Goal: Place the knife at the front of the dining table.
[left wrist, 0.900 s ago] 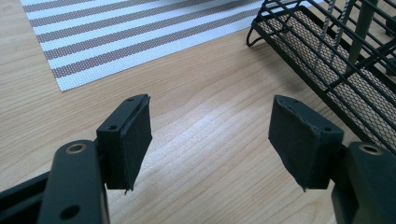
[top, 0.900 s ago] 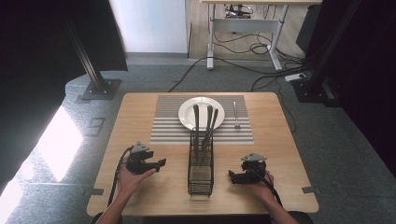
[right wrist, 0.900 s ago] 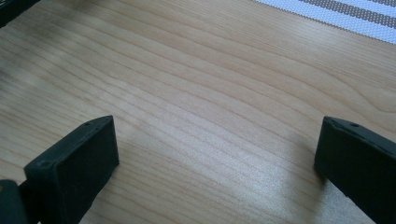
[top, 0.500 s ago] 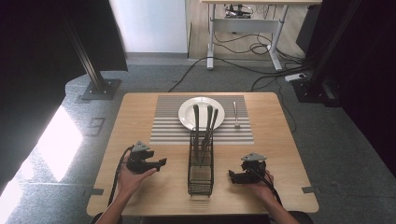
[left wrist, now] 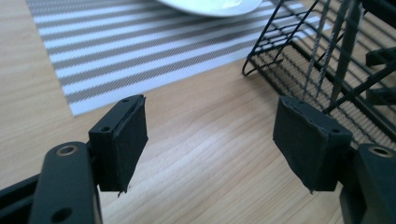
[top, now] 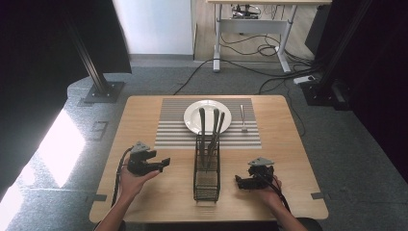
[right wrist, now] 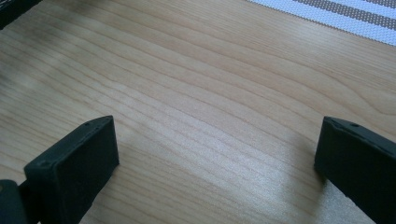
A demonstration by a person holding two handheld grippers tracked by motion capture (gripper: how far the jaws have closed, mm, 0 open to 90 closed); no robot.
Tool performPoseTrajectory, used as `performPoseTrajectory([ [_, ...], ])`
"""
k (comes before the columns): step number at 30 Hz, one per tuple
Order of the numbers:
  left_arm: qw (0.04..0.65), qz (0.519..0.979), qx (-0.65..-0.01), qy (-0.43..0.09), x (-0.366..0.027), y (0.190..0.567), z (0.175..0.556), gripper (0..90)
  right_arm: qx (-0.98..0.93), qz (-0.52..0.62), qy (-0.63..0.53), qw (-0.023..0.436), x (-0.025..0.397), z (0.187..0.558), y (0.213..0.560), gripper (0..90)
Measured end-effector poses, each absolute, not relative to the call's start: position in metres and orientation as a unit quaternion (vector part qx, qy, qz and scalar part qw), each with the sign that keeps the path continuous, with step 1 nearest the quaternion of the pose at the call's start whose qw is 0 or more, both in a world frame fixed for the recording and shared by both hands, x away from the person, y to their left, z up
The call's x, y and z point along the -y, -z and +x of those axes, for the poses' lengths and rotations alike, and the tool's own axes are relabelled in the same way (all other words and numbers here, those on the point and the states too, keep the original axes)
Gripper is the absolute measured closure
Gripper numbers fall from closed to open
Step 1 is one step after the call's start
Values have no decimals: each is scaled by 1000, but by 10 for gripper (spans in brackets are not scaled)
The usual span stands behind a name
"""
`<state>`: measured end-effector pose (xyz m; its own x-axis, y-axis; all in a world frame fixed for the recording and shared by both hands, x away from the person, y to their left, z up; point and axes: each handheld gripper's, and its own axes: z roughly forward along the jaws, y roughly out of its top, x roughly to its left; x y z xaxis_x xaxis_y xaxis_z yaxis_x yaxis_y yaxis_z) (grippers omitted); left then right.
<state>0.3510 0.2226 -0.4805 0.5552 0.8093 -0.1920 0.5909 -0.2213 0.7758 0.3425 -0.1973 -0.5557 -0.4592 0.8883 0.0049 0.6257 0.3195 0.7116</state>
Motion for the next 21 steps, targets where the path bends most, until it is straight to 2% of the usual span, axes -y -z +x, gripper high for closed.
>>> performPoseTrajectory([
  [21, 472, 761, -429, -119, -188, 442, 377, 265, -788, 480, -331, 198, 197, 343, 556, 0],
])
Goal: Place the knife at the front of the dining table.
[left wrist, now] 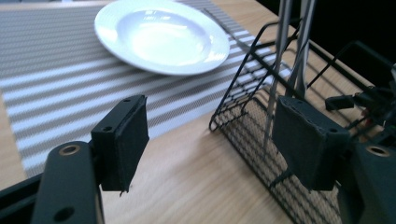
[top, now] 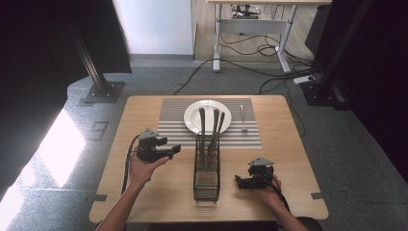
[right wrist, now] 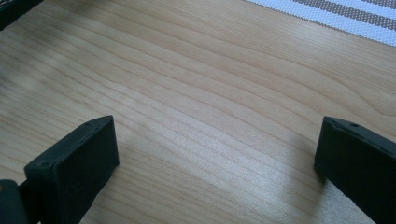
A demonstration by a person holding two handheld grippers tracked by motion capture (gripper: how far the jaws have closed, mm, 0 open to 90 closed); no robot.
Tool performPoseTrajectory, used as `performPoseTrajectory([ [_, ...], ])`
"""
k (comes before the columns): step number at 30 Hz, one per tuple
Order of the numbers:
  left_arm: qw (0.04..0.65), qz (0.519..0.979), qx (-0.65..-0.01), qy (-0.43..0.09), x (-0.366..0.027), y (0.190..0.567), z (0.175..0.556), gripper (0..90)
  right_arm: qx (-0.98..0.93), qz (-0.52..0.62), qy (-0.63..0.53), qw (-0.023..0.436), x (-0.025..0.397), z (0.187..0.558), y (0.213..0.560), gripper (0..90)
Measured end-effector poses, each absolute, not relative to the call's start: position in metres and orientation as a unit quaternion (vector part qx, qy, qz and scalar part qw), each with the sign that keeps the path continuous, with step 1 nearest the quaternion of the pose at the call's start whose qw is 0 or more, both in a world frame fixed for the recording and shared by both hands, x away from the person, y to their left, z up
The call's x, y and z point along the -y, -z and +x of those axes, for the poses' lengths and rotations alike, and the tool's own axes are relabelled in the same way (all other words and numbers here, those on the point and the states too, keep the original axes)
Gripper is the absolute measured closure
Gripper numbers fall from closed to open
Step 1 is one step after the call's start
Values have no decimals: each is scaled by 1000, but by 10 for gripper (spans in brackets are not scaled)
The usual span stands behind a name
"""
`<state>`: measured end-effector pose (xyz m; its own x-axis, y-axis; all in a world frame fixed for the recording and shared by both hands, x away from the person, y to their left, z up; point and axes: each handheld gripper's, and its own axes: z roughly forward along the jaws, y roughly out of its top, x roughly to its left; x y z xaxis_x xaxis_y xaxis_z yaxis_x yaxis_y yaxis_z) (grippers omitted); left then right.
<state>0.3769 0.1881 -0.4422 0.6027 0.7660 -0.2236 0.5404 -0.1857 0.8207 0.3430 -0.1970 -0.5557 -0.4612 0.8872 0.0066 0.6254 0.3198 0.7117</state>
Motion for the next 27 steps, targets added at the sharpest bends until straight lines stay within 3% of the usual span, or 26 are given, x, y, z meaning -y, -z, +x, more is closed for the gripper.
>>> performPoseTrajectory([
  [8, 482, 762, -417, -110, -174, 432, 385, 213, -788, 481, -330, 197, 196, 342, 555, 0],
  [27, 488, 765, -408, -102, -151, 425, 397, 220, -788, 480, -331, 197, 194, 342, 556, 0],
])
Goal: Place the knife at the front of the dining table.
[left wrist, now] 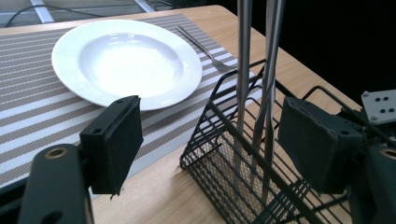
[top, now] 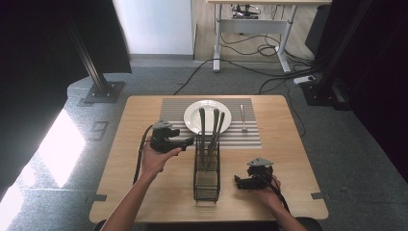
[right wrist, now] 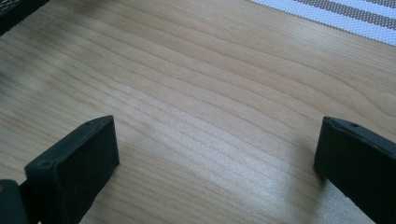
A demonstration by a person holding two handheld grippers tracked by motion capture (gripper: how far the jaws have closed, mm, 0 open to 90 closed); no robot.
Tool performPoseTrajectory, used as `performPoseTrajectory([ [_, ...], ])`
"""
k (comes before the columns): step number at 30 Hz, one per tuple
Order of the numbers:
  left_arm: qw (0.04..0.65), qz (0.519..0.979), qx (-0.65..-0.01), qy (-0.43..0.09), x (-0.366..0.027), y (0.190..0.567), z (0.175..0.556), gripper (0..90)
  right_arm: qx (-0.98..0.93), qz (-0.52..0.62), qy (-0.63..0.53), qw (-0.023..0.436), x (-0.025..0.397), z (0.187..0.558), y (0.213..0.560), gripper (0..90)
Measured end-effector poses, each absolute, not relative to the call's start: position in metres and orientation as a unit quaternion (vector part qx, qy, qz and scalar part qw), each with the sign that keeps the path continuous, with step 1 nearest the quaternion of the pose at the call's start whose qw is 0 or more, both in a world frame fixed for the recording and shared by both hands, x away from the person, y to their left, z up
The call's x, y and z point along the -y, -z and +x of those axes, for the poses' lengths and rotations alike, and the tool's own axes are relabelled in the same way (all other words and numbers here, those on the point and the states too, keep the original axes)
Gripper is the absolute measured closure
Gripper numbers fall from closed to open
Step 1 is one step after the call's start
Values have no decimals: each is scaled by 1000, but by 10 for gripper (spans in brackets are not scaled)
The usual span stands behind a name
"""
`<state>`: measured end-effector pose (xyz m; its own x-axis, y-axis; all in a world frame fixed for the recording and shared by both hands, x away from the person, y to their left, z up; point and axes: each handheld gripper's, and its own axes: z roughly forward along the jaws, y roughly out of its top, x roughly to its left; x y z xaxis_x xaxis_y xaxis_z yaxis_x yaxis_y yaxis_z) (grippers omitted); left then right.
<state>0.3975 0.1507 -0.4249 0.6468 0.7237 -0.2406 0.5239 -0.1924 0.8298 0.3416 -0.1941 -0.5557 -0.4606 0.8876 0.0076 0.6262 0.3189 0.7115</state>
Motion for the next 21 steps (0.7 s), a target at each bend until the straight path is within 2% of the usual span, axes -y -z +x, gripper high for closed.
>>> performPoseTrajectory([
  [12, 490, 765, -404, -106, -133, 422, 408, 281, -789, 478, -332, 197, 194, 342, 556, 0],
  [21, 486, 769, -401, -108, -125, 420, 416, 288, -791, 475, -333, 196, 193, 341, 556, 0],
])
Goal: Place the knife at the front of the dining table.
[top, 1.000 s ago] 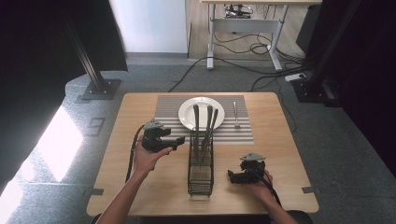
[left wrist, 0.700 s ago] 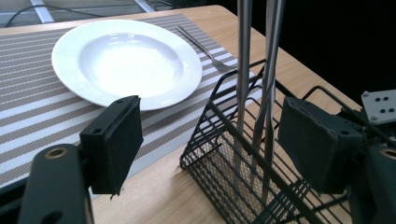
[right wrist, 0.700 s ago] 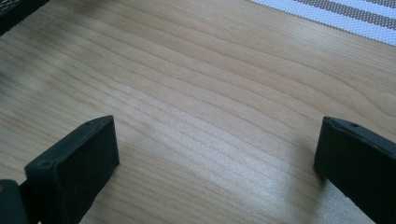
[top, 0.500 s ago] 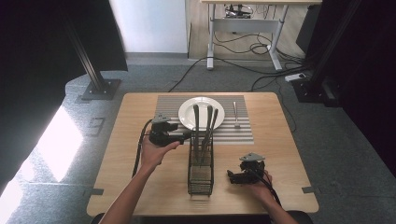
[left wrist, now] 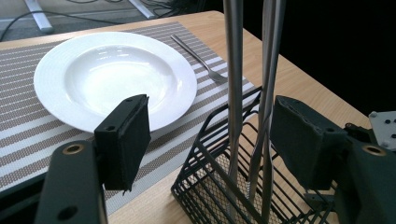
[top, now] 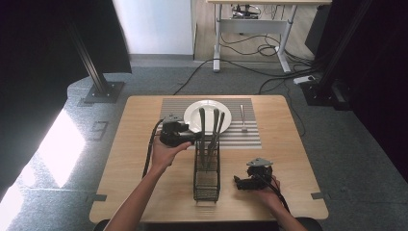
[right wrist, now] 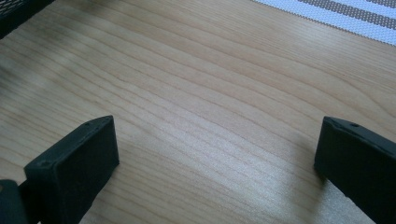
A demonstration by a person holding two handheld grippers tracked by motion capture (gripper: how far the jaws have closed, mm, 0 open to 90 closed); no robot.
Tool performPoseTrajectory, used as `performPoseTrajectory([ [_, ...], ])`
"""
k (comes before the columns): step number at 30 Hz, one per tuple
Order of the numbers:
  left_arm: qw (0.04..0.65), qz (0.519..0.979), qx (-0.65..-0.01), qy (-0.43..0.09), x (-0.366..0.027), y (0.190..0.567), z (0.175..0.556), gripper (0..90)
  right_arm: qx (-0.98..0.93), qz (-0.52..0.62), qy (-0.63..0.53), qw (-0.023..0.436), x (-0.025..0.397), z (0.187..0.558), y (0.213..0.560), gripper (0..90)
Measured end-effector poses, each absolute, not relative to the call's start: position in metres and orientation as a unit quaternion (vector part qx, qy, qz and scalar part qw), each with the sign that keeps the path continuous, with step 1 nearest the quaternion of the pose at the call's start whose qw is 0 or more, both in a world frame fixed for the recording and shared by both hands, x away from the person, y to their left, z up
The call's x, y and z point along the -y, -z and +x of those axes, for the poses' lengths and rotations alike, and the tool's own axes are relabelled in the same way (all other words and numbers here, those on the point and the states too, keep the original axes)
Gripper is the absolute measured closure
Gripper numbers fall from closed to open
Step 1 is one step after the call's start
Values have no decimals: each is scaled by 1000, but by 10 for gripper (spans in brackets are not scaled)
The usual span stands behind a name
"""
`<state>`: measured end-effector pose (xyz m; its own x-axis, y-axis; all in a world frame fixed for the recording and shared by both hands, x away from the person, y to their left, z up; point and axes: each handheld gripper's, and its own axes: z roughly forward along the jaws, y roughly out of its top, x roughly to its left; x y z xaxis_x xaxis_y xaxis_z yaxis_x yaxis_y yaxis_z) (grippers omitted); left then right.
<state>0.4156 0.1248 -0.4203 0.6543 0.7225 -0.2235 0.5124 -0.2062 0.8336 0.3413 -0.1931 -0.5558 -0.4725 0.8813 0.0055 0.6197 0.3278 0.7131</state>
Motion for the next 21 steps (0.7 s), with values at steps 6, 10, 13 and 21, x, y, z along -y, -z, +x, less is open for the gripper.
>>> performPoseTrajectory([
  [6, 480, 777, -391, -114, -117, 415, 419, 307, -791, 474, -334, 195, 193, 341, 556, 0],
  [10, 480, 777, -389, -121, -112, 412, 421, 336, -792, 472, -334, 195, 193, 341, 556, 0],
  [13, 480, 777, -388, -128, -108, 411, 424, 380, -793, 471, -334, 196, 193, 341, 556, 0],
  [21, 479, 776, -387, -136, -102, 414, 428, 466, -792, 471, -334, 196, 193, 341, 556, 0],
])
